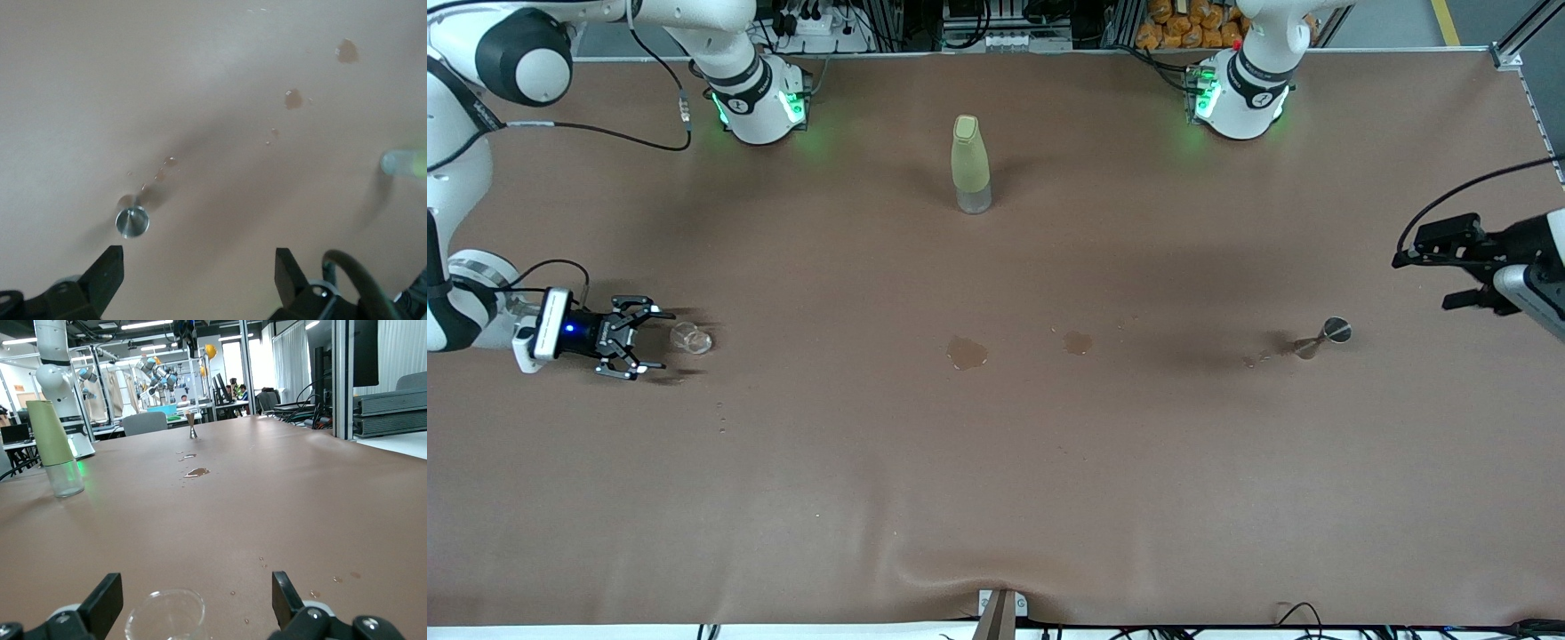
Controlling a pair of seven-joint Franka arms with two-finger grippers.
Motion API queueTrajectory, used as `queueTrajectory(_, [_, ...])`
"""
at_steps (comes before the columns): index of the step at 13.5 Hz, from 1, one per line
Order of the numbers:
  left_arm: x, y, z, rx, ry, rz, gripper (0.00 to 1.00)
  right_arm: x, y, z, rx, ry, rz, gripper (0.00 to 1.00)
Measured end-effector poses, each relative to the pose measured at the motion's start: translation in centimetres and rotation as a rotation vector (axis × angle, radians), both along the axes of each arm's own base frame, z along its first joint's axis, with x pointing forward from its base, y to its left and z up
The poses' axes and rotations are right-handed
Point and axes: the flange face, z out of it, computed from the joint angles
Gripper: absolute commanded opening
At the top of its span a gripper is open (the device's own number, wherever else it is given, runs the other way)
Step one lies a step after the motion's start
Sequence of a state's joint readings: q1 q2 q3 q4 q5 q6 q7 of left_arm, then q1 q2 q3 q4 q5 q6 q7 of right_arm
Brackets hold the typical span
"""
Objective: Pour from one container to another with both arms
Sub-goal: 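Grasp the glass cup with the right gripper while the left gripper approaches the jigger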
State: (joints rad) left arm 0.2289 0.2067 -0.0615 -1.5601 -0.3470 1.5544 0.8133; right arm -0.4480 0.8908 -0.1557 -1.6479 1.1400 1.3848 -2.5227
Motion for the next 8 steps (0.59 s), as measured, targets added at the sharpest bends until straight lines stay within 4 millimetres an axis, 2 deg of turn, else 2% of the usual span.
queueTrajectory(3, [0.9, 3.0, -4.1, -0.138, -0.066, -0.172, 1.0, -0.6, 0.5, -2.2, 0.036, 0.024, -0.016, 0.95])
queueTrajectory(8, [1.2, 7.4, -9.0, -0.298, -0.235, -0.451, 1.0, -0.9, 0.8, -2.8, 0.073, 0.01, -0.01, 0.91])
